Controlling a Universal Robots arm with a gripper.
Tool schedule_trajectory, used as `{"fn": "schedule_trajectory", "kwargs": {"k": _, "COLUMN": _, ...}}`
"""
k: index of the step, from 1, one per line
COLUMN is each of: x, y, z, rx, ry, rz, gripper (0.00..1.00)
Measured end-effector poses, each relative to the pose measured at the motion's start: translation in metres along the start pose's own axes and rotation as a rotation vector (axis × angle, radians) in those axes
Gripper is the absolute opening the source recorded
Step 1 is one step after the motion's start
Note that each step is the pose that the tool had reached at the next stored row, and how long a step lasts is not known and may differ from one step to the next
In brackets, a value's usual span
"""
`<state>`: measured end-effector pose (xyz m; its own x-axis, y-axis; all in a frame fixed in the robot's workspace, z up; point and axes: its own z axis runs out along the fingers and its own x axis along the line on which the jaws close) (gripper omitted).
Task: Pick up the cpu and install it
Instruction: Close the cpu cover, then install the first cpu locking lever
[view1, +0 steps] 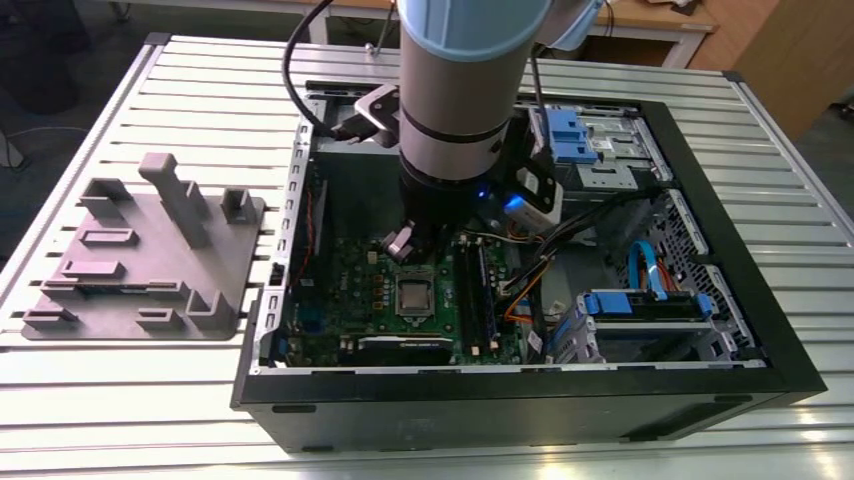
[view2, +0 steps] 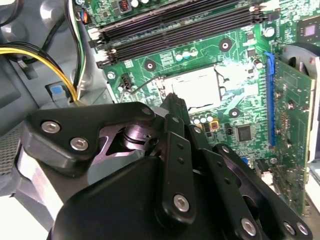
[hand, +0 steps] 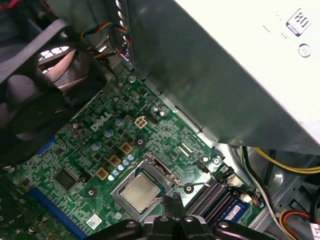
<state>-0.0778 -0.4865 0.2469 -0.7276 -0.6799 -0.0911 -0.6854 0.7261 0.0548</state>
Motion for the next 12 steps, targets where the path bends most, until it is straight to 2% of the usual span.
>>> {"fn": "schedule_trajectory", "kwargs": {"k": 12, "x": 0.0044, "y": 0.0031, "z": -0.0002, "rx": 0.0, "ry": 0.0, "rz": 0.0, "gripper": 0.1}}
